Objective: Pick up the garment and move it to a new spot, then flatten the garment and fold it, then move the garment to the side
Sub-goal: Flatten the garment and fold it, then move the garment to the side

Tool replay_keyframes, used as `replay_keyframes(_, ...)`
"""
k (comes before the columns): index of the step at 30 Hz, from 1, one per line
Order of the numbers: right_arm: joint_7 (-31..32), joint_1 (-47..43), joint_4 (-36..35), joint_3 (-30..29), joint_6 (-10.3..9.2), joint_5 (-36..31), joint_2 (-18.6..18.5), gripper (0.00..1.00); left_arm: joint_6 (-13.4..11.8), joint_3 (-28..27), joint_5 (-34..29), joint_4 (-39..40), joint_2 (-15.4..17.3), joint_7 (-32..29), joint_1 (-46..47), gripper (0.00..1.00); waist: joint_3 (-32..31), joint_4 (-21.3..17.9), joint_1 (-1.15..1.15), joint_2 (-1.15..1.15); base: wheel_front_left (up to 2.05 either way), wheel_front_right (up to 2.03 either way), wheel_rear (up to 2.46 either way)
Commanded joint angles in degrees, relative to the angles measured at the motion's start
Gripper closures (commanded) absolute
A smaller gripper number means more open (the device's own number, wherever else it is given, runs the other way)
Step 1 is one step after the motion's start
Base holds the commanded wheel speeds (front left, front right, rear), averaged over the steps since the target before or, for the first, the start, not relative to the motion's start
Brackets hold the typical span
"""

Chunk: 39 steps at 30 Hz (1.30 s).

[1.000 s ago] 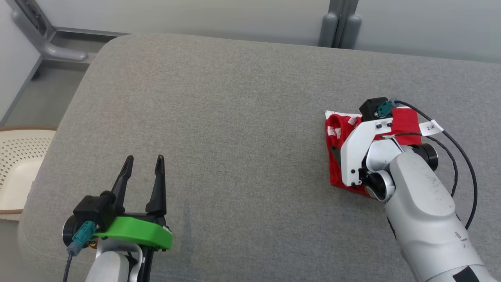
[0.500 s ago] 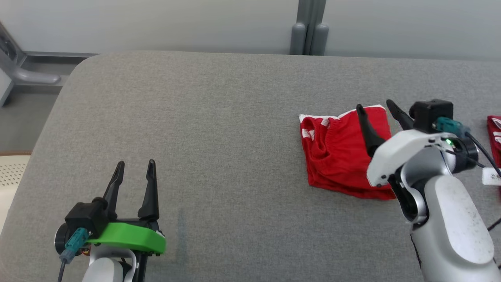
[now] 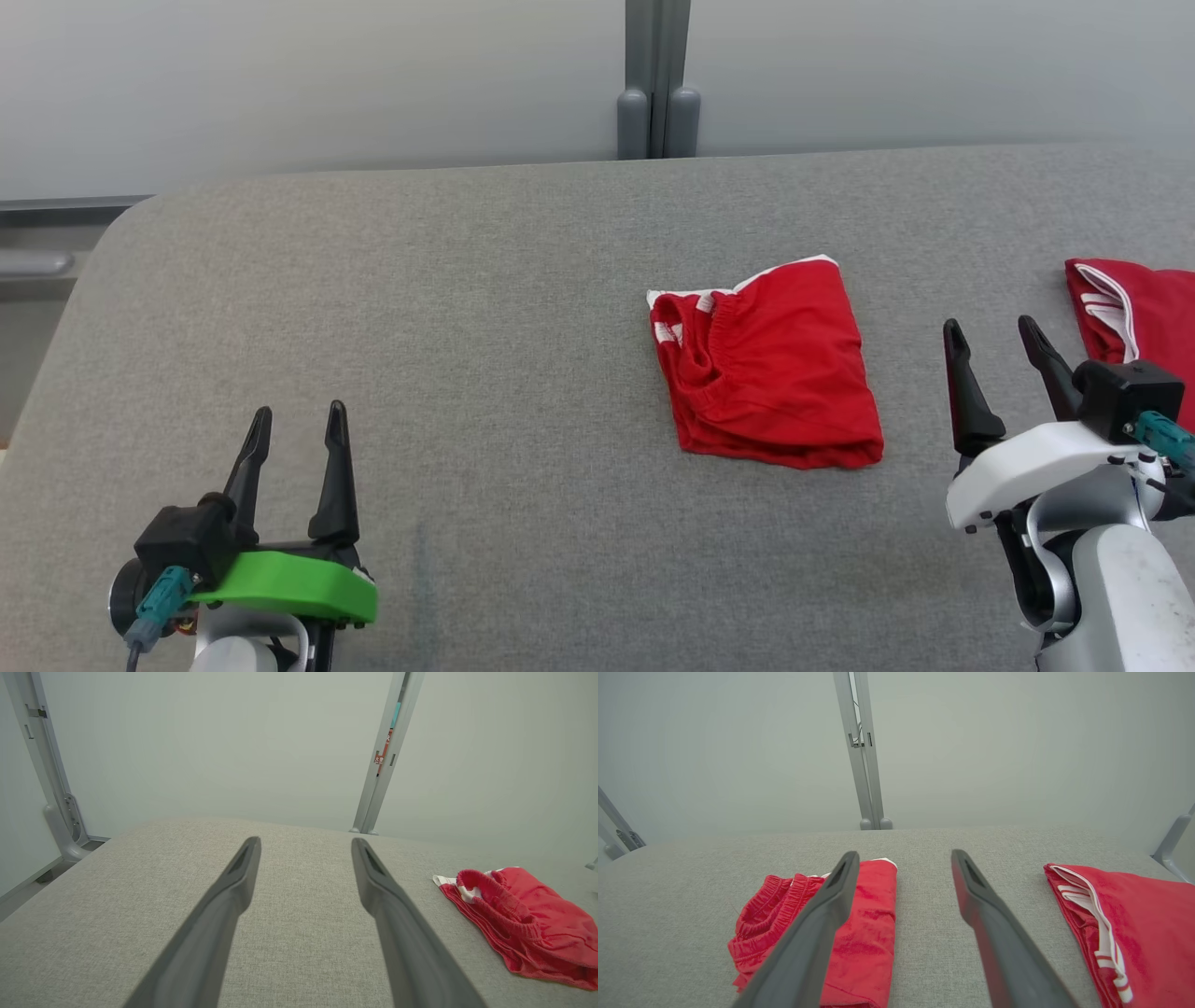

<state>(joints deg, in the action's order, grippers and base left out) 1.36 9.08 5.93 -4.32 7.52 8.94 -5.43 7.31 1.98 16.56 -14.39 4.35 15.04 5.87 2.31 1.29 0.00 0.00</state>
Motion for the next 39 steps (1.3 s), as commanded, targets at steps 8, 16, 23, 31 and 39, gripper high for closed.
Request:
replay_keyframes(8,-3.53,-2.01,2.64,0.83,-0.08,0.83,-1.30,0.00,0.25,0.36,-0.88,-0.97,-0.22,0.15,-1.45,0.00,-1.50,-2.66,0.00,0.00,0.00,0.00,0.00)
replay_keyframes(16,-4.53,-1.57,4.42,1.46,-0.08,0.56,-1.64,0.00,0.25,0.21,-1.09,-1.33,-0.43,0.15,-1.48,0.00,-1.61,-3.37,0.00,0.00,0.00,0.00,0.00)
replay_keyframes(23,-4.55,-0.96,4.60,1.51,-0.08,0.87,-1.34,0.00,0.25,0.02,-1.20,-1.35,-0.38,0.15,-1.17,0.00,-1.40,-3.37,0.00,0.00,0.00,0.00,0.00)
replay_keyframes(31,-0.56,2.01,5.72,1.20,-0.08,2.18,-1.38,0.00,0.25,0.23,-1.28,-0.64,-0.42,0.15,-0.04,0.00,0.04,-2.29,0.00,0.00,0.00,0.00,0.00)
replay_keyframes(39,11.31,12.56,14.46,2.11,-0.07,4.98,-3.83,0.00,0.24,1.58,-0.50,0.45,-0.46,0.15,2.33,0.00,4.41,1.51,0.00,0.00,0.00,0.00,0.00)
